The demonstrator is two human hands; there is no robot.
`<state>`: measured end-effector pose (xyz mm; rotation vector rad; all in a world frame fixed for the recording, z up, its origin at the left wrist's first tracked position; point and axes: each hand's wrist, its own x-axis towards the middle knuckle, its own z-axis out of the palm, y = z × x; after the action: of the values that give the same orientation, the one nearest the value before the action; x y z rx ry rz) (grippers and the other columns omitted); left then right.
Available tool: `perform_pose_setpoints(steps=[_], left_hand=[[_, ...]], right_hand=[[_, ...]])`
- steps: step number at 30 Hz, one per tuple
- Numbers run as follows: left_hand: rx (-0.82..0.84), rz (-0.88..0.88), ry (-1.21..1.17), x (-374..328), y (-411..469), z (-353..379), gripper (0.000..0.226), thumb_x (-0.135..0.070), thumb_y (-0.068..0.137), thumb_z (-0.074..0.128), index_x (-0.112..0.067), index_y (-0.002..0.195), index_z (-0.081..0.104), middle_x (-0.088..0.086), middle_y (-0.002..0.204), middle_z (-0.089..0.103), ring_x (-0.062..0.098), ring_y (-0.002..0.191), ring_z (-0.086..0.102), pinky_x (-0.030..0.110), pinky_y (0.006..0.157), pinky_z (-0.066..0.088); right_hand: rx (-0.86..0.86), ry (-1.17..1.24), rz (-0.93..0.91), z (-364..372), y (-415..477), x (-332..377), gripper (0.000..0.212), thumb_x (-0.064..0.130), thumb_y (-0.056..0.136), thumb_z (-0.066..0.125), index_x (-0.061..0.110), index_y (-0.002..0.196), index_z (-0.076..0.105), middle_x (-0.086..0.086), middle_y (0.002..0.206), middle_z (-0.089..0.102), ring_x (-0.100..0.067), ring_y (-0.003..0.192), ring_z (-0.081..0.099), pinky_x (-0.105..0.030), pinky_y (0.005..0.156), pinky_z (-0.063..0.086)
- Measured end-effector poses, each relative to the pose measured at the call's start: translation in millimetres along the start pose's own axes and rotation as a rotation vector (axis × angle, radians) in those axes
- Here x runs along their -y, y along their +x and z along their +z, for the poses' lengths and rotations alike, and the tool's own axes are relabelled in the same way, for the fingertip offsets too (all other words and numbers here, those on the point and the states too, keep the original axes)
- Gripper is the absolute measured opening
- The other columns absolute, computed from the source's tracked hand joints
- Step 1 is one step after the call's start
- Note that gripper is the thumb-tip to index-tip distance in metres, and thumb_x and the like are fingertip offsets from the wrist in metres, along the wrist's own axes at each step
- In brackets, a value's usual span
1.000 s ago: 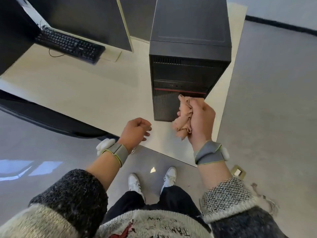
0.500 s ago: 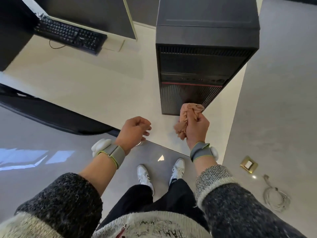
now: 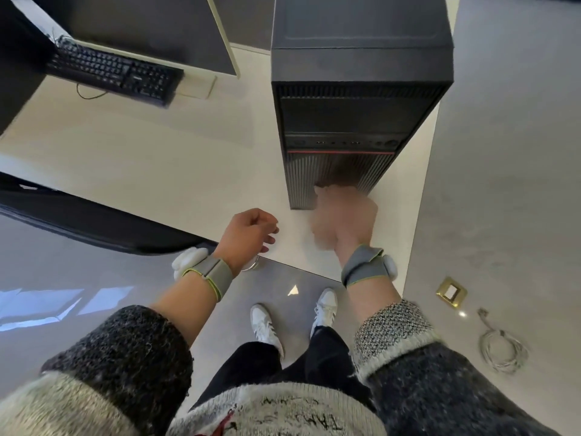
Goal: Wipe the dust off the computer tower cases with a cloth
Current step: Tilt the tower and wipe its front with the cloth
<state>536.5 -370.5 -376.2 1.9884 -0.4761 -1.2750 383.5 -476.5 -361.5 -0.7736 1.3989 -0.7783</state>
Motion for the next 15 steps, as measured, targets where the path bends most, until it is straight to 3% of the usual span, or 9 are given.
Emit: perform_pose_setpoints(steps=[4,6,8,11,13,15], left_hand=[[0.02,0.044,-0.027,-11.6,6.0,5.0,0.012,-0.006,0.099,0.058,-0.009,0.104,0.069,0.007,0.097,0.074,0.017,0.076,0.068,0.031,0.069,0.056],[0.023,0.06,-0.046,-17.0,8.8,5.7,0.013,-0.004,0.099,0.059,-0.011,0.103,0.069,0.004,0.093,0.074,0.016,0.076,0.068,0.031,0.068,0.056],[0.029,0.074,-0.058,-21.7,10.7,6.1,0.013,-0.003,0.097,0.059,-0.011,0.101,0.069,0.002,0.088,0.072,0.017,0.075,0.068,0.03,0.067,0.055],[0.025,0.075,-0.058,-25.0,11.6,4.8,0.013,-0.002,0.097,0.06,-0.011,0.102,0.069,0.005,0.091,0.072,0.017,0.075,0.067,0.03,0.066,0.055],[0.015,0.063,-0.045,-22.9,11.6,-0.1,0.012,-0.003,0.097,0.06,-0.009,0.104,0.069,0.007,0.094,0.074,0.017,0.075,0.067,0.03,0.067,0.055],[0.018,0.051,-0.042,-19.7,9.6,-4.5,0.013,-0.003,0.098,0.06,-0.007,0.106,0.069,0.008,0.096,0.074,0.017,0.076,0.067,0.031,0.069,0.054]], right_hand=[[0.126,0.109,-0.173,-0.4,-33.3,41.6,0.031,0.015,0.098,0.068,-0.006,0.078,0.057,-0.016,0.049,0.049,-0.033,0.036,0.051,-0.039,0.043,0.044],[0.111,0.028,-0.364,-2.1,-39.5,50.4,0.027,0.026,0.099,0.069,0.002,0.087,0.065,-0.024,0.068,0.06,-0.046,0.057,0.063,-0.054,0.048,0.055],[0.096,-0.048,-0.518,0.5,-41.8,54.4,0.024,0.035,0.101,0.067,0.014,0.09,0.07,-0.022,0.081,0.065,-0.052,0.075,0.066,-0.06,0.062,0.06],[0.052,-0.109,-0.458,4.7,-31.7,28.1,0.025,0.034,0.102,0.067,0.017,0.084,0.068,-0.016,0.076,0.063,-0.041,0.072,0.067,-0.054,0.059,0.058],[0.015,-0.208,-0.366,7.8,-16.0,-5.8,0.027,0.034,0.1,0.067,0.018,0.079,0.066,-0.002,0.068,0.061,-0.029,0.066,0.061,-0.053,0.058,0.056],[-0.014,-0.243,-0.275,9.4,4.1,-35.2,0.025,0.036,0.098,0.066,0.02,0.079,0.066,0.007,0.066,0.064,-0.028,0.064,0.063,-0.05,0.058,0.059]])
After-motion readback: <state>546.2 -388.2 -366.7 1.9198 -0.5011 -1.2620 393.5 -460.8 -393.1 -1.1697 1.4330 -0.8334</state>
